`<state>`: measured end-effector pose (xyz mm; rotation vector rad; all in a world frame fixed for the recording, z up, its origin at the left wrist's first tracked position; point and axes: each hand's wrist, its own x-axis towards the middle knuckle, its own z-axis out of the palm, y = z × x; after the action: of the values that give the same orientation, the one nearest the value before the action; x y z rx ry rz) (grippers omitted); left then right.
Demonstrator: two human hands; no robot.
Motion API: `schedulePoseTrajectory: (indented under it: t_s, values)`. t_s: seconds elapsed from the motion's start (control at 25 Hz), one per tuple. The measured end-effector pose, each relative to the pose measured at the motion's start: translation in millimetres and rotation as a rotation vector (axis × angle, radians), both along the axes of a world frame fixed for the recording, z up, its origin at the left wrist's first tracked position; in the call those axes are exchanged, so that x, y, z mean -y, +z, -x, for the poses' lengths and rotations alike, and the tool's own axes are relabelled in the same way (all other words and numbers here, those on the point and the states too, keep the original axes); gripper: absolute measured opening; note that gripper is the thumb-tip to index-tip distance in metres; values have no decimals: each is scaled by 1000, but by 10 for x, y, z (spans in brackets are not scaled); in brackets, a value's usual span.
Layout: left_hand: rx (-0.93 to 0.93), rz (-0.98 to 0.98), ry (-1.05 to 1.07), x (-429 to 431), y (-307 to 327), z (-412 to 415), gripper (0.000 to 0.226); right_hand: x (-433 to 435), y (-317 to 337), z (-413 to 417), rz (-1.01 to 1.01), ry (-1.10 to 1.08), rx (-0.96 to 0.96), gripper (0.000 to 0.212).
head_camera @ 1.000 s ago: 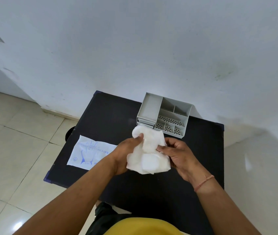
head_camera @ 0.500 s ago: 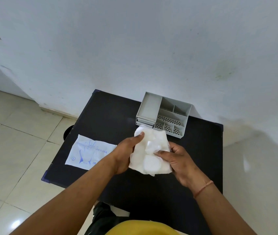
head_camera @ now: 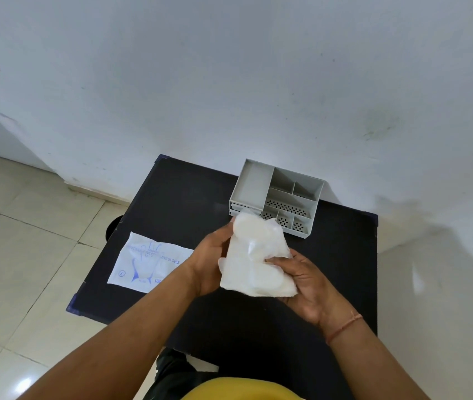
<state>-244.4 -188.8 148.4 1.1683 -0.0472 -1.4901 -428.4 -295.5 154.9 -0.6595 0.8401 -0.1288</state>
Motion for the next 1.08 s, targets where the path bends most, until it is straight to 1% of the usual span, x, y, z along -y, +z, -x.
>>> schedulePoseTrajectory:
  t_s: [0.08, 0.12, 0.16, 0.24, 0.32, 0.36, 0.44, 0.56, 0.6, 0.68, 0.76, 0.8, 0.84, 0.88, 0.96, 1.0, 1.04, 1.08]
  values:
    - [76, -22, -62, 57, 32, 50, 56, -20, -5, -16, 79, 12, -69, 47]
    - [126, -42, -64, 94, 37, 70, 54, -31, -6, -29, 130, 18, -103, 42]
    - [192, -69, -45, 124, 40, 87, 47, -41, -18, -42, 179, 24, -126, 38]
    - [304, -136, 13, 152, 8, 103, 34, -63, -20, -66, 255, 31, -124, 35]
    - [336, -196, 62, 161, -29, 85, 34, -74, 2, -76, 259, 18, -90, 35]
    - [321, -210, 88, 164, -43, 72, 33, -81, 8, -75, 217, -6, -66, 35]
    - [218, -188, 158, 174, -76, 58, 29, -96, -7, -70, 115, -67, -37, 39]
    - [29, -87, 233, 198, -49, 70, 29, -129, -79, -55, 130, -98, -82, 48]
    - [22, -55, 217, 194, -47, 57, 31, -125, -80, -51, 155, -114, -107, 47]
    - [130, -42, 108, 173, -28, -30, 34, -75, -46, -18, 223, -122, -168, 42]
    - [263, -65, -110, 146, 4, -145, 38, 14, 7, 28, 297, -58, -215, 38]
    - [300, -80, -208, 137, 15, -191, 41, 57, 30, 44, 311, -20, -217, 37]
    - [321, -95, -266, 133, 15, -221, 42, 90, 38, 60, 300, -4, -208, 37]
    - [325, -108, -270, 136, 11, -238, 41, 108, 41, 72, 235, -29, -166, 39]
    - [279, -116, -174, 141, -30, -260, 38, 113, 42, 93, -8, -150, -11, 47]
    - [236, -116, -118, 131, -58, -271, 38, 100, 39, 99, -95, -179, 63, 49]
    - [196, -116, -87, 119, -91, -293, 38, 80, 26, 85, -121, -170, 102, 48]
    - [172, -121, -93, 103, -121, -327, 39, 49, 3, 56, -95, -143, 97, 45]
